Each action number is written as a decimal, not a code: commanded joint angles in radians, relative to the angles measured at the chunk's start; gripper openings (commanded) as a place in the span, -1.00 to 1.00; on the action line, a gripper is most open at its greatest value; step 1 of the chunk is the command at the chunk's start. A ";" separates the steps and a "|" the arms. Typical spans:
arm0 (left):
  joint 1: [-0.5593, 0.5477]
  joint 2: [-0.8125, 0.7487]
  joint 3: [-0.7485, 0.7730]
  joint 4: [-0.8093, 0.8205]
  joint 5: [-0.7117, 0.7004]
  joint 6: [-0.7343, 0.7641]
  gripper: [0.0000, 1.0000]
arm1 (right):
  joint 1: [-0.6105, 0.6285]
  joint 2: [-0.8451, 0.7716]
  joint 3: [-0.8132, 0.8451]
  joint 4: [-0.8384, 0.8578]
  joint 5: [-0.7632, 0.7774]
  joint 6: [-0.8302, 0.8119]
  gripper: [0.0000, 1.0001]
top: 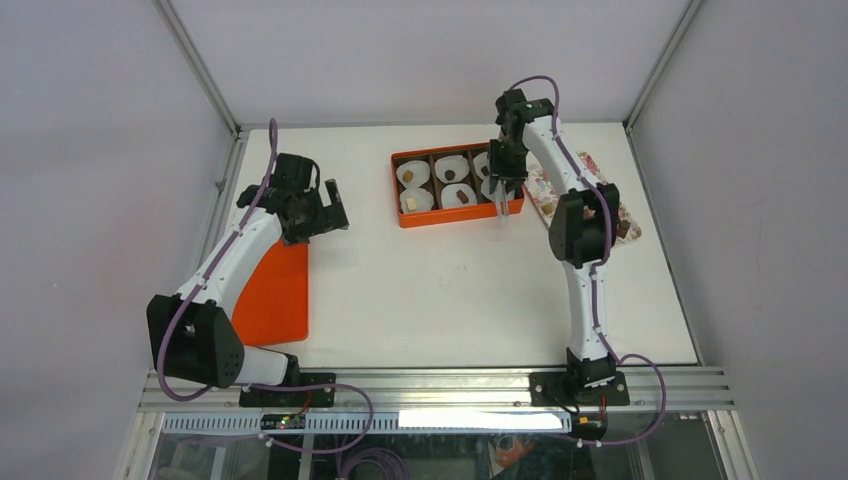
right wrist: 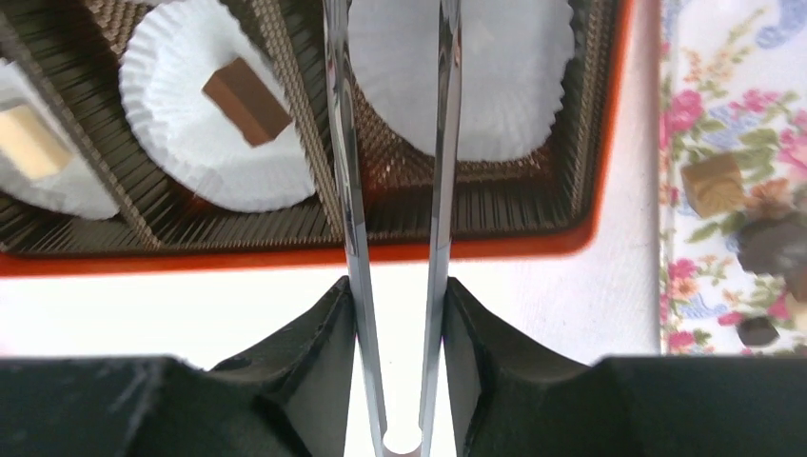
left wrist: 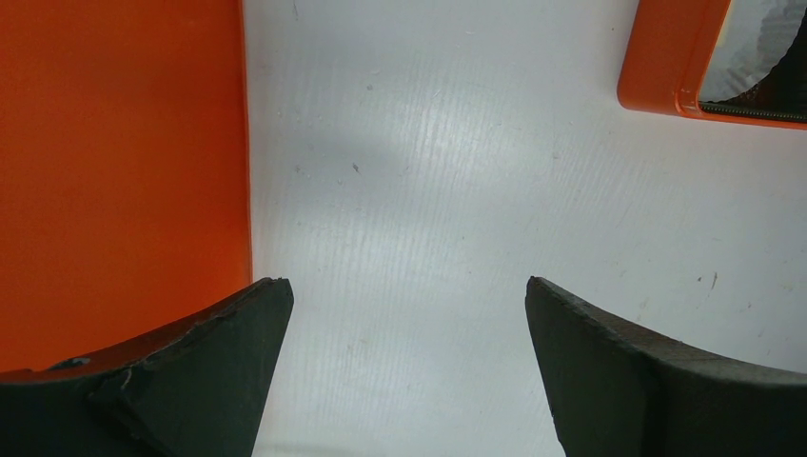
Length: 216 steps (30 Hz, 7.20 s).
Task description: Pack the chocolate
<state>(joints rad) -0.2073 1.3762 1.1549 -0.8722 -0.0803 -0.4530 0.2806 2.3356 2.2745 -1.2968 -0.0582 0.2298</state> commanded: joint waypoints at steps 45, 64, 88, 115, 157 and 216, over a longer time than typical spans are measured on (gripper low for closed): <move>0.011 -0.023 -0.001 0.053 0.052 -0.004 0.98 | -0.332 -0.696 -0.971 0.176 -0.053 0.033 -0.23; 0.011 -0.015 0.006 0.053 0.060 -0.012 0.98 | -0.301 -0.617 -0.937 0.209 -0.058 0.021 -0.20; 0.011 -0.013 0.002 0.052 0.051 -0.013 0.98 | -0.304 -0.535 -0.861 0.223 -0.039 0.014 -0.30; 0.011 -0.017 -0.013 0.052 0.053 -0.019 0.98 | -0.156 -0.667 -0.649 0.115 -0.038 0.031 -1.00; 0.011 -0.084 -0.027 0.019 0.028 -0.027 0.98 | 0.011 -0.393 -0.537 0.148 -0.048 0.047 -0.27; 0.071 0.300 -0.018 -0.004 -0.179 -0.050 0.73 | 0.506 -0.948 -1.426 0.665 0.235 0.399 -0.25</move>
<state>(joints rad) -0.1421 1.6478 1.1023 -0.9092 -0.2131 -0.5194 0.7841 1.3701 0.8490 -0.7300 0.1326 0.5385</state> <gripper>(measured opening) 0.892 0.384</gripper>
